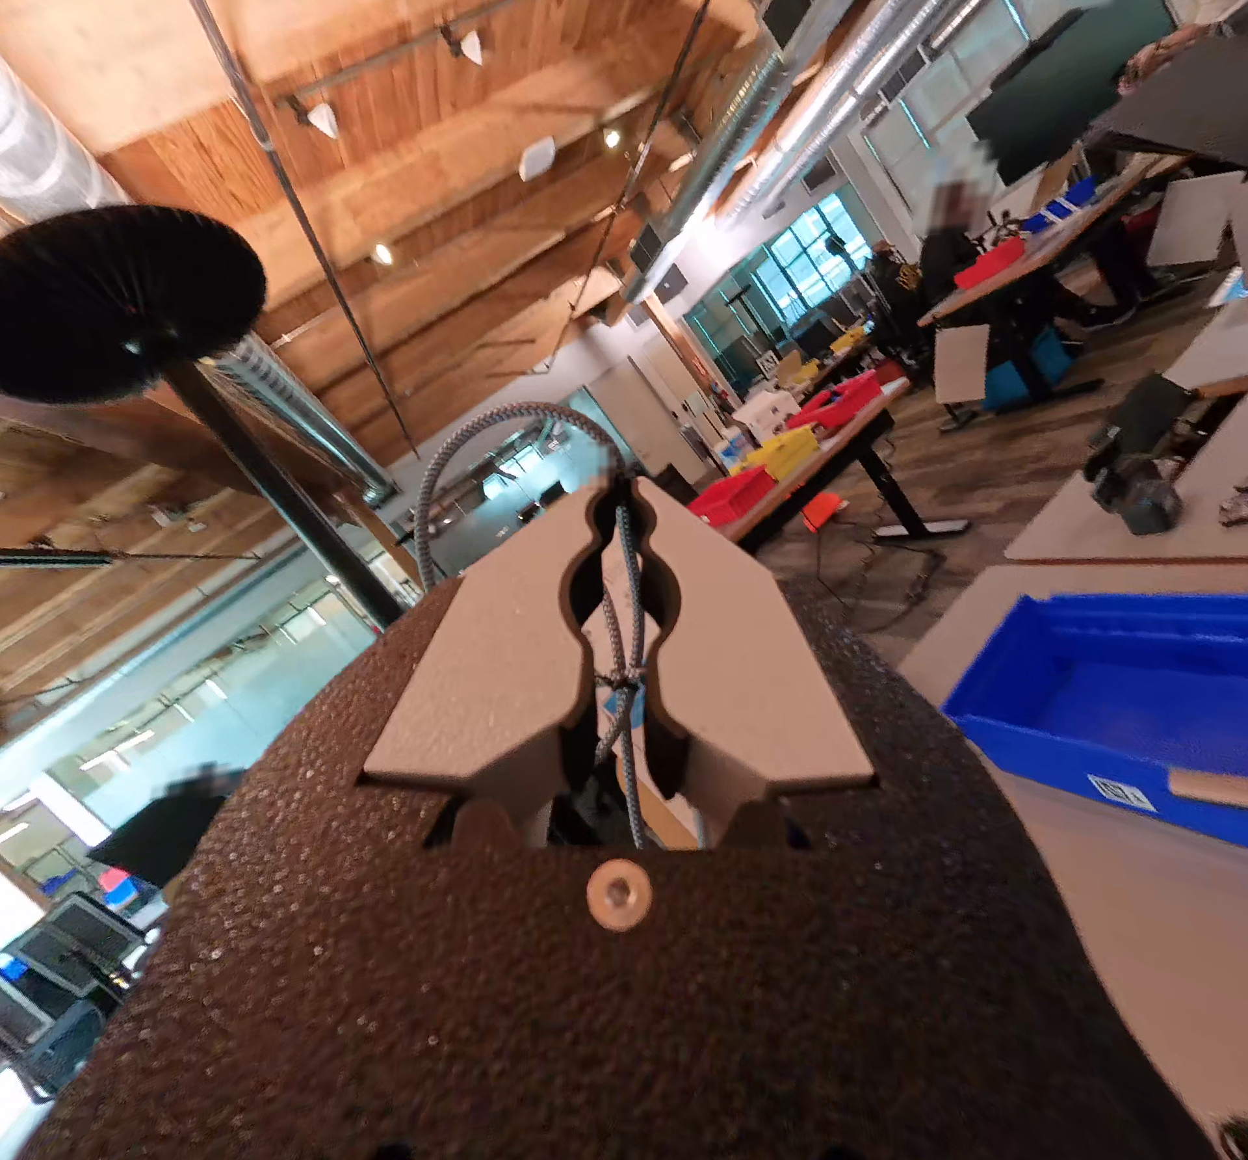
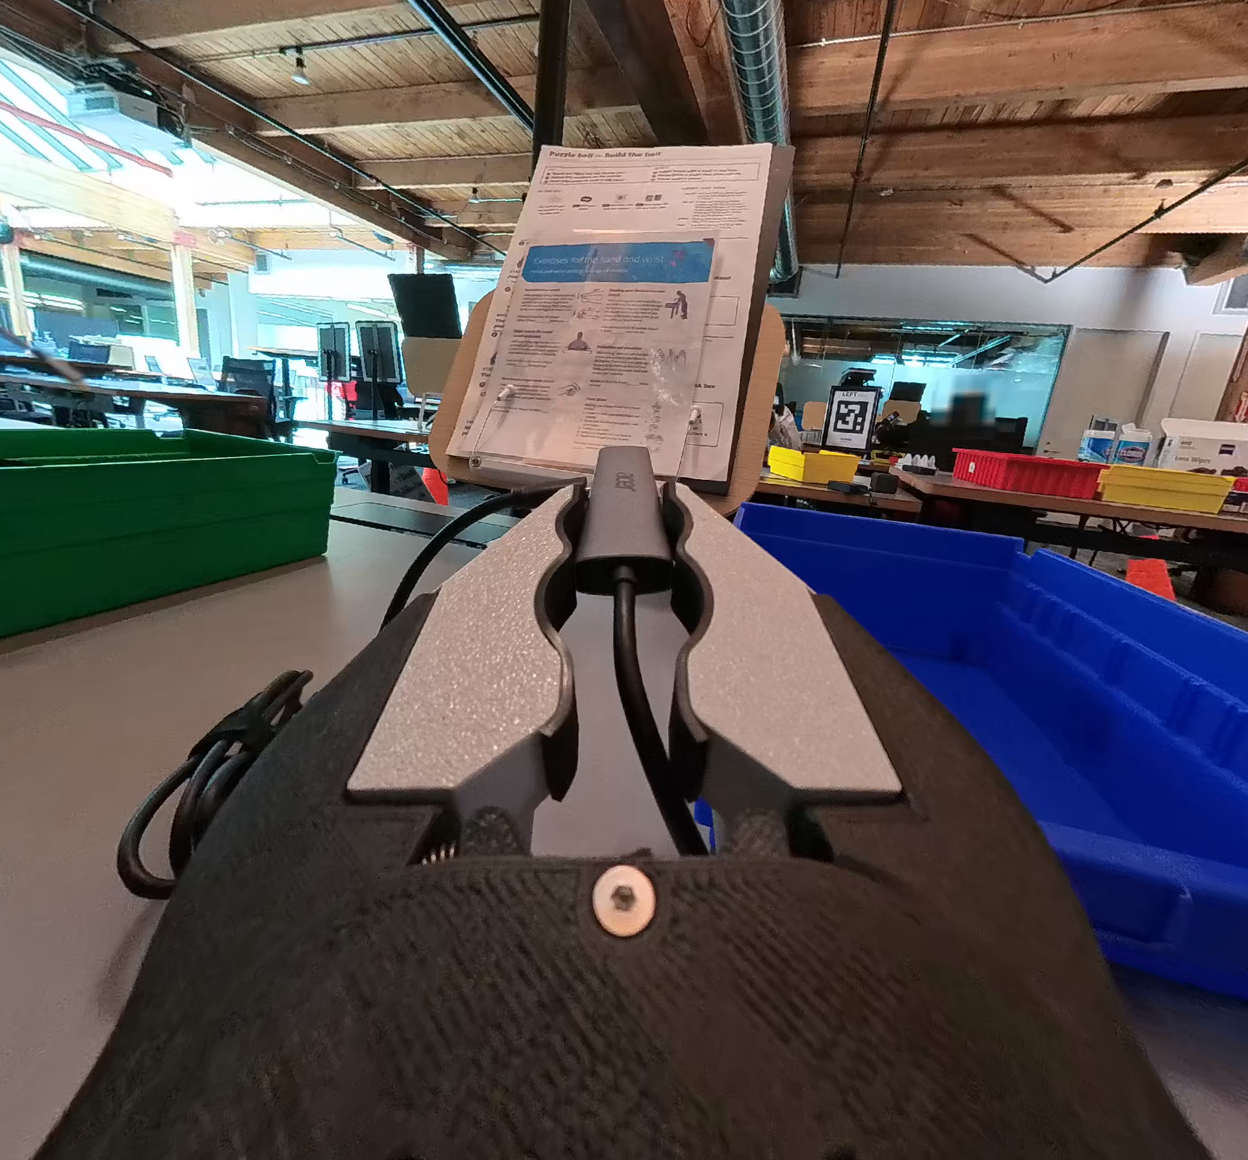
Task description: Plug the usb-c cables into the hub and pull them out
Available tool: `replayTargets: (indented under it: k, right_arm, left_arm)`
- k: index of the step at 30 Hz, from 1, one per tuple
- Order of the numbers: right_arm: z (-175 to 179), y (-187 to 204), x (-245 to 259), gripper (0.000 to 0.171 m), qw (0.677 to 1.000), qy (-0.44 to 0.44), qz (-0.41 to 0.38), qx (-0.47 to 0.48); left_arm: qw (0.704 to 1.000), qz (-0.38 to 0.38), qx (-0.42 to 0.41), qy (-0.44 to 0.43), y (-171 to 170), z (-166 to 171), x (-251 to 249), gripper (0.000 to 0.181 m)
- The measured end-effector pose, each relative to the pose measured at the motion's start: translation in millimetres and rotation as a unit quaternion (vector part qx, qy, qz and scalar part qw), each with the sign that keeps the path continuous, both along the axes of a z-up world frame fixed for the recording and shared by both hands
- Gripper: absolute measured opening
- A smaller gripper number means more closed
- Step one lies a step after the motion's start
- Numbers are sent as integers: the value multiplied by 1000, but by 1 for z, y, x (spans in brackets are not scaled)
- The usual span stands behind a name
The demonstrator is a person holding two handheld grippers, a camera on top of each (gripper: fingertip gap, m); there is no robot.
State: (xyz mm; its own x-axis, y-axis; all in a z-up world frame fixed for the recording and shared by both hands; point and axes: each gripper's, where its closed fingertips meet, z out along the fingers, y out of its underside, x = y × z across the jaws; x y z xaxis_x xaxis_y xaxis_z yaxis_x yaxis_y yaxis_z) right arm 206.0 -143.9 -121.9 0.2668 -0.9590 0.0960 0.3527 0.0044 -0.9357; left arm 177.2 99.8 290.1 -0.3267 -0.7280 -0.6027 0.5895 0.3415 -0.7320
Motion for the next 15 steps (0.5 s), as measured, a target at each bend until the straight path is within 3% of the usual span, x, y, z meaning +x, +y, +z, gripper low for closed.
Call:
replayTargets:
  k: [4,8,12,15]
  right_arm:
    - [1,-3,0,22,1000,0,0,6]
    - [2,-9,1,22,1000,-3,-7,11]
    - [4,-23,0,22,1000,-8,-27,14]
    - [5,-32,-1,22,999,-12,-39,15]
  left_arm:
    - [1000,-18,-9,-15,-15,32,-3,0]
    - [1000,-22,5,-2,-32,30,6,0]
    - [996,-25,37,71,-44,-18,32,1]
    - [977,-88,46,189,-64,-92,47,0]
